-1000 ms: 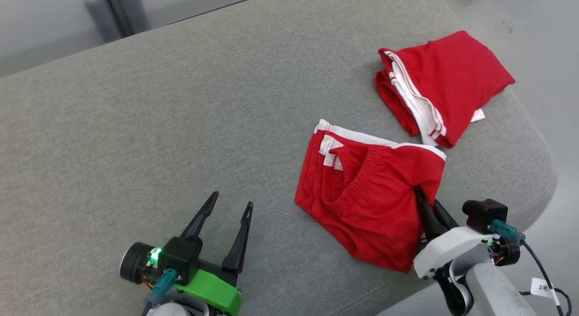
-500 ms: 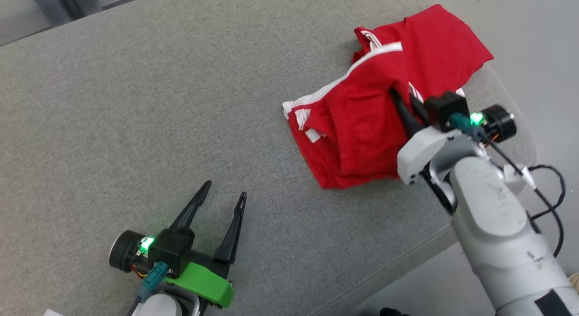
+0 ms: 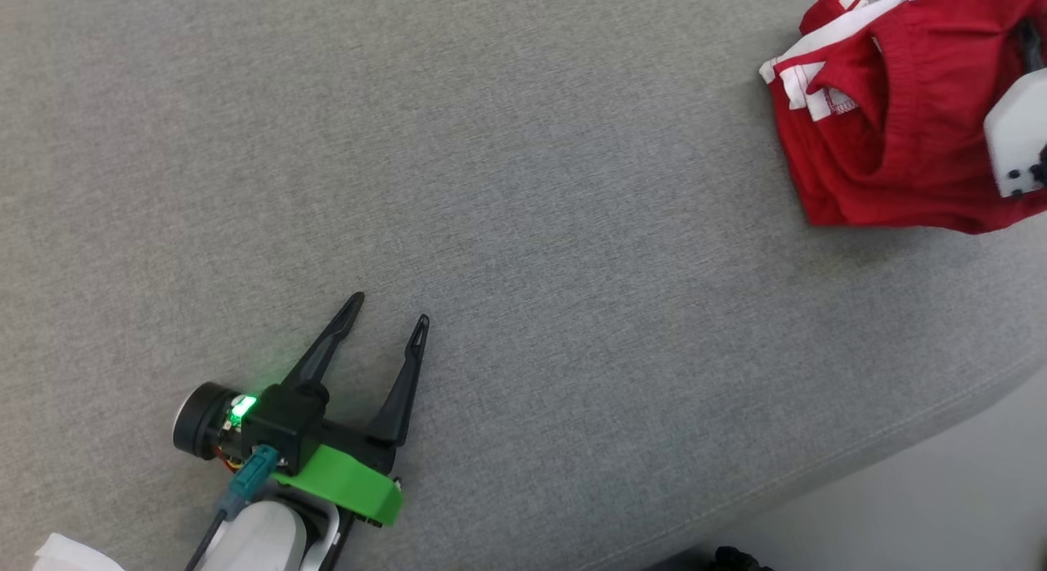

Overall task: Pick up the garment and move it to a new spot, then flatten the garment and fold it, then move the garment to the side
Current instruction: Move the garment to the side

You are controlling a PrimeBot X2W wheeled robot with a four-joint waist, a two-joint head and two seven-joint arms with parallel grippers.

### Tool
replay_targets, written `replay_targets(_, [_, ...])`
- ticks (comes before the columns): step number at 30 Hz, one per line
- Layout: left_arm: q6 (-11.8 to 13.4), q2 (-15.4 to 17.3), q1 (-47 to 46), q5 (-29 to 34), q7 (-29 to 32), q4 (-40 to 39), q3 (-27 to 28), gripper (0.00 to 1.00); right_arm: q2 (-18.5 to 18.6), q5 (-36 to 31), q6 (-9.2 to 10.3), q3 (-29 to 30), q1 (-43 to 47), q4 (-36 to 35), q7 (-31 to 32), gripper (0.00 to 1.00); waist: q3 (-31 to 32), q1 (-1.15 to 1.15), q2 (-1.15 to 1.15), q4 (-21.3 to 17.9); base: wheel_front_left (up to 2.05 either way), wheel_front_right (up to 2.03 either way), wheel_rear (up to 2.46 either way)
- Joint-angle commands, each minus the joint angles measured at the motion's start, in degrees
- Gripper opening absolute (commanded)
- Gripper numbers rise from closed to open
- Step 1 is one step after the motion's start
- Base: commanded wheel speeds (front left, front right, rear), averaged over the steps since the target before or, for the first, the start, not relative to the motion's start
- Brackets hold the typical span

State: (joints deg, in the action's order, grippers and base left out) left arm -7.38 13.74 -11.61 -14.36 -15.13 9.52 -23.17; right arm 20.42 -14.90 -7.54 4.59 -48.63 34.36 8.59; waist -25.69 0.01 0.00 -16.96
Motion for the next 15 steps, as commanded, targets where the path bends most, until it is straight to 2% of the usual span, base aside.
replay_targets(1, [-0.2,0.6,-1.3,-0.4,0.0,0.1,0.3,1.00,-0.4,-1.6,0.12,2.7,0.0,-1.1,-0.1,1.00,-1.5,-0.01,0.00,1.8,0.00,0.00,0.00])
replay_targets(5, [-0.2,0.4,-1.6,-0.5,0.0,0.5,1.1,1.00,-4.0,-6.0,0.12,10.6,1.6,-4.8,-3.6,1.00,-1.1,-0.01,0.00,2.5,0.00,0.00,0.00])
replay_targets(8, [-0.2,0.0,-1.5,-0.1,0.0,1.1,2.4,1.00,-8.7,-8.9,0.12,13.8,2.2,-7.6,-8.3,1.00,-0.2,-0.01,0.00,2.7,0.00,0.00,0.00])
replay_targets(12, [-0.2,-1.0,-1.0,0.5,0.0,1.9,5.2,1.00,-14.7,-10.3,0.12,14.9,2.4,-9.7,-15.9,1.00,1.5,-0.01,0.00,3.3,0.00,0.00,0.00])
replay_targets(15, [-0.2,-1.9,-0.7,1.2,0.0,2.7,8.1,1.00,-16.8,-8.8,0.12,14.1,2.6,-9.6,-20.8,1.00,3.0,-0.01,0.00,4.1,0.00,0.00,0.00])
